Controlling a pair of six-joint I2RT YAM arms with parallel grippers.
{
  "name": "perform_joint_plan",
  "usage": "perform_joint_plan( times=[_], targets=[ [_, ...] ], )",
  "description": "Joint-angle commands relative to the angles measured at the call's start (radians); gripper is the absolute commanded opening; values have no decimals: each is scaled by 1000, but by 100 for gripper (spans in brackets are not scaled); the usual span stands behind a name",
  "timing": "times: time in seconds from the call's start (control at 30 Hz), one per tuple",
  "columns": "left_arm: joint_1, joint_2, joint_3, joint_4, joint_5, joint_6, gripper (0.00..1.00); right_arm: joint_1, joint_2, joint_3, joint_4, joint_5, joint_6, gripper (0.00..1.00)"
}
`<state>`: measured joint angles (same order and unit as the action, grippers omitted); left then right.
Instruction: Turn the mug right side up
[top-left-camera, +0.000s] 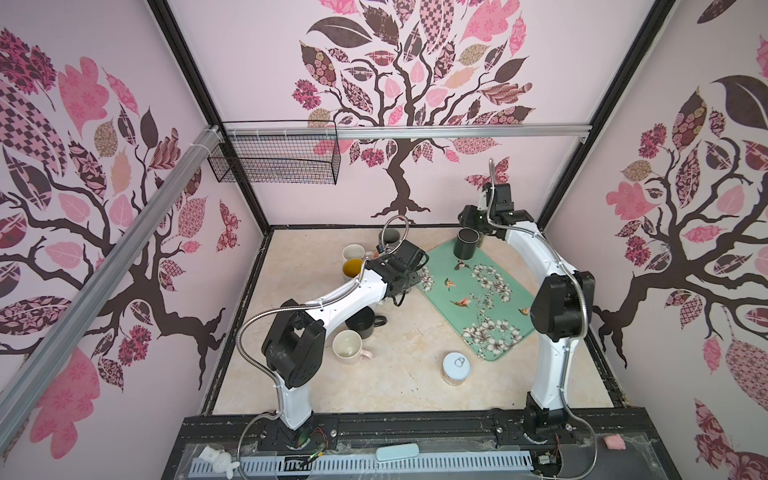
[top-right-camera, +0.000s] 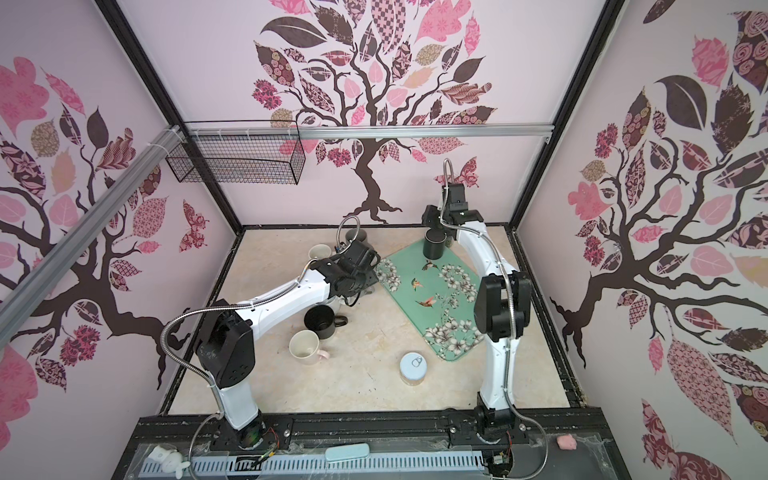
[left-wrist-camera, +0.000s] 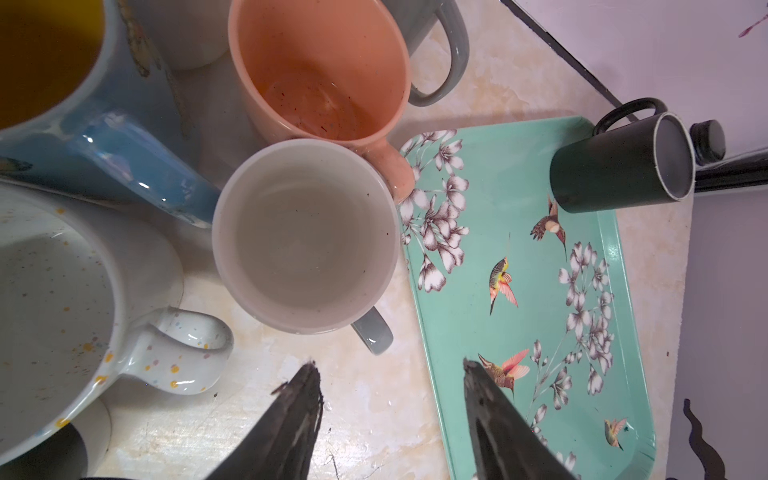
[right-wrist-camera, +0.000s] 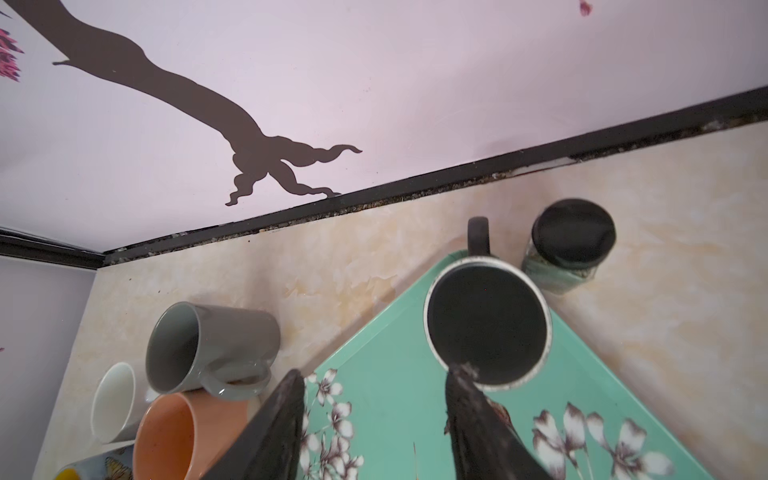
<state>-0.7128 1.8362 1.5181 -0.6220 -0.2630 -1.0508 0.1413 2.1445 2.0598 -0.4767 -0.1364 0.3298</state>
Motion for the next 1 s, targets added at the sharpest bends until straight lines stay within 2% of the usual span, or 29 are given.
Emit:
perform_joint_plan(
  times=[0.0, 0.17, 0.33, 0.5, 0.6, 0.73, 0.9, 0.97],
  targets=[
    [5, -58, -44, 43, -2, 74, 58, -6, 152, 198, -140, 30, -61, 59],
    [3, -125, -87, 87, 1, 156, 58, -18, 372, 497, -235, 39, -97, 60],
    [3, -191, -139, 143, -7, 213, 58, -39, 429, 479, -145, -1, -118, 61],
    [8, -223, -164, 150, -11, 231, 58, -39, 447, 454, -147, -10, -143, 60],
    [15, -236, -186, 170, -7, 229, 58, -39, 415, 377, -144, -16, -140, 58],
    [18, -242, -197, 174, -11, 230, 58, -38, 334, 200, -98, -51, -136, 51],
    [18, -255, -221, 197, -10, 237, 58, -38, 138, -64, -15, -53, -91, 46],
    [18, -254, -235, 246, 46, 296, 58, -39, 49, -187, 27, -55, -66, 46]
  ],
)
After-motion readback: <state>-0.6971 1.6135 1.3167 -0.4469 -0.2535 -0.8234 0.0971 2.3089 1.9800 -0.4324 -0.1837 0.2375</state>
